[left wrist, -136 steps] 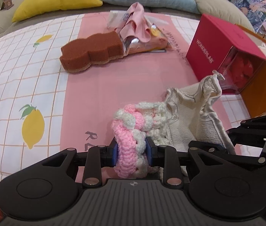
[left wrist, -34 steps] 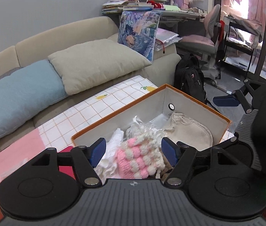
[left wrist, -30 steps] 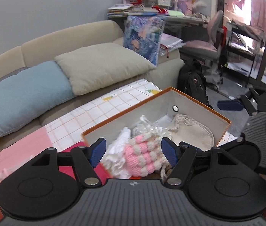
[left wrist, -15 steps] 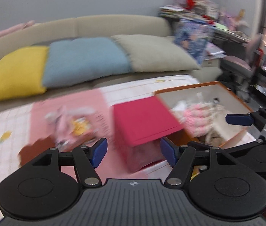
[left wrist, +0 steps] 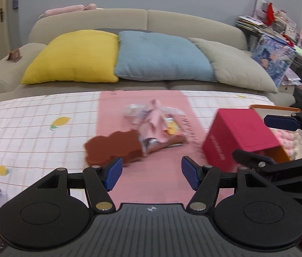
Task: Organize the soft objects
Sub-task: 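Move both tools back over the brown sponge and snack bag, then grasp the brown sponge with the left tool while the right tool closes near the snack bag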
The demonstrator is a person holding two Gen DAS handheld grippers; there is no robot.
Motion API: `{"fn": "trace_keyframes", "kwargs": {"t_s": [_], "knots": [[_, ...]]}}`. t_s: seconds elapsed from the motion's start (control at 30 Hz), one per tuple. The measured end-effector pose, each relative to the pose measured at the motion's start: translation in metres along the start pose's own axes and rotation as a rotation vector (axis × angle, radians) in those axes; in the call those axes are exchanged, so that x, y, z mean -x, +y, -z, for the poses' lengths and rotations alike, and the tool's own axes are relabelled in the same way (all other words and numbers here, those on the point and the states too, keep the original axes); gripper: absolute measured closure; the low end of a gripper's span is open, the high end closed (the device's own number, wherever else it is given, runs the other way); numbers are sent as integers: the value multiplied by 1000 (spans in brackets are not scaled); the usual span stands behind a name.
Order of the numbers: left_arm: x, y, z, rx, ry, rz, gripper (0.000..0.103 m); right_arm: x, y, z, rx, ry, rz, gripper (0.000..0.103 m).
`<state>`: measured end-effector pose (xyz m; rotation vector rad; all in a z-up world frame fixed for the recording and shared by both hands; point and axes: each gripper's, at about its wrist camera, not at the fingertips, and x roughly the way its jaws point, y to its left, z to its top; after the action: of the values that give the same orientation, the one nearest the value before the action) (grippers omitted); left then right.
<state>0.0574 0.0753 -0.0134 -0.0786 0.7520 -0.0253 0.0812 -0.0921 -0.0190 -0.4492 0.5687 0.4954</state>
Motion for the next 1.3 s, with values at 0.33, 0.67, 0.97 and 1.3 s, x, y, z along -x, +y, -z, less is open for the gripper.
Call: {"fn": "trace_keyframes", "kwargs": {"t_s": [0.33,0.67,0.97,1.3], "knots": [[-47,28,-10,-115,42,-22,28,-67,14,-31,98,77,-76,38],[-95,48,-23,-233,78,7,19,-140,0,-61,-89,152,-121,40],[-131,31,-1,-504,156,-16,19,-179,12,-44,-141,268,-158,26],[-148,24,21,-658,213,-80,19,-202,16,-24,-80,363,-162,20]]}}
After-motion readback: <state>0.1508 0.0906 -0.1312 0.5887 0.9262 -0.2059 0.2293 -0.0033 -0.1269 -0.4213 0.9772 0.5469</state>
